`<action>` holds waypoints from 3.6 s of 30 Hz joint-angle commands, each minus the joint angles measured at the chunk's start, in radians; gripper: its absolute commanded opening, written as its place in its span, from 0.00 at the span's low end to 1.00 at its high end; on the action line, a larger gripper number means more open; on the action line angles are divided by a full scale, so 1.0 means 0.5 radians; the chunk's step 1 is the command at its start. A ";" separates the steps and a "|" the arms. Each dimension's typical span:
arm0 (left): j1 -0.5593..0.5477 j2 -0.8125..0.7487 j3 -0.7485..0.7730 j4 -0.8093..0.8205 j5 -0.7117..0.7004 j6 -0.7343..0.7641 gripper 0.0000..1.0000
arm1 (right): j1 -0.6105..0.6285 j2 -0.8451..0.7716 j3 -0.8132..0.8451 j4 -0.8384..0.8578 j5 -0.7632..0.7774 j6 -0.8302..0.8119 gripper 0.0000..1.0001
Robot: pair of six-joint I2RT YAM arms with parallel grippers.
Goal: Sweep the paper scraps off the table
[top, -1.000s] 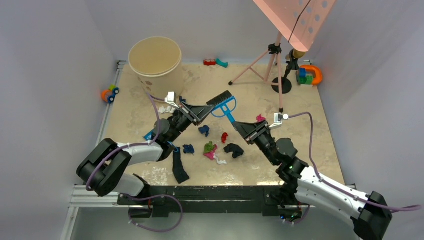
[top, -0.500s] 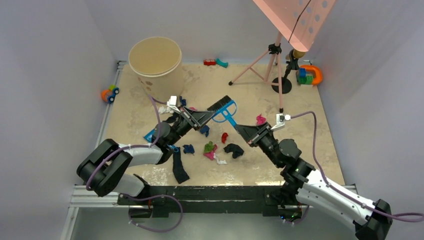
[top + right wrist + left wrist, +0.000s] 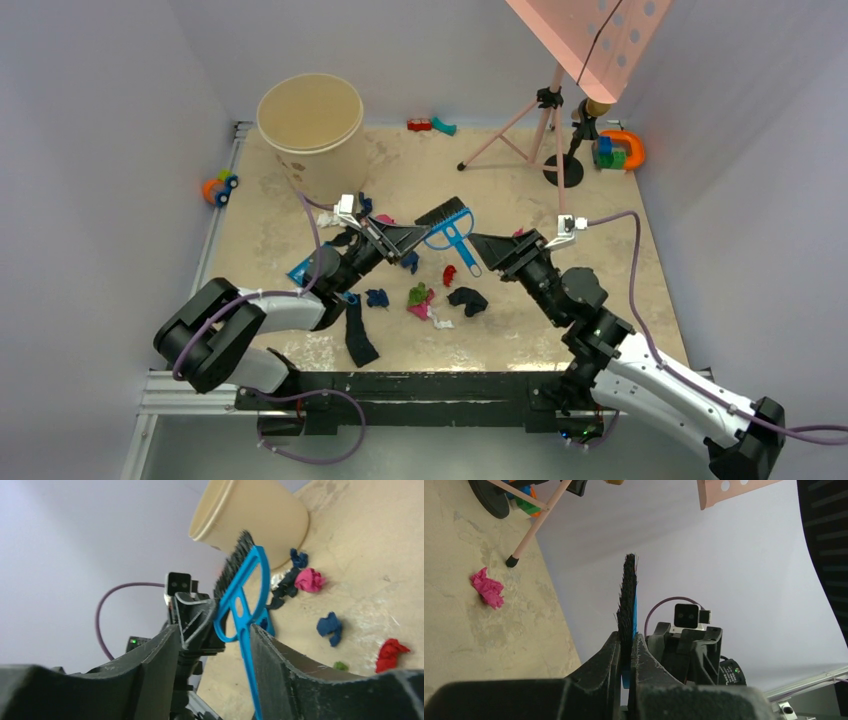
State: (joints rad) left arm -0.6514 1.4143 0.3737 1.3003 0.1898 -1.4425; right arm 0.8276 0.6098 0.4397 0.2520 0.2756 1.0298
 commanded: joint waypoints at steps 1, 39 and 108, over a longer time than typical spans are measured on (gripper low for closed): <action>-0.012 -0.065 0.034 0.243 -0.005 0.091 0.00 | -0.008 0.028 0.062 0.212 0.037 0.033 0.60; -0.091 0.148 0.526 0.243 -0.349 -0.048 0.00 | -0.035 0.315 -0.326 1.413 0.388 -0.006 0.73; 0.251 -1.324 0.734 -4.549 -0.973 0.800 1.00 | -0.115 1.028 1.145 -1.935 0.925 -0.908 0.00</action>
State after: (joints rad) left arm -0.5301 0.7528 0.7887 -0.6746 -0.1909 -1.0706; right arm 0.7719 1.0496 0.9360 -0.5358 0.7200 0.6807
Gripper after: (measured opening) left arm 0.994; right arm 0.081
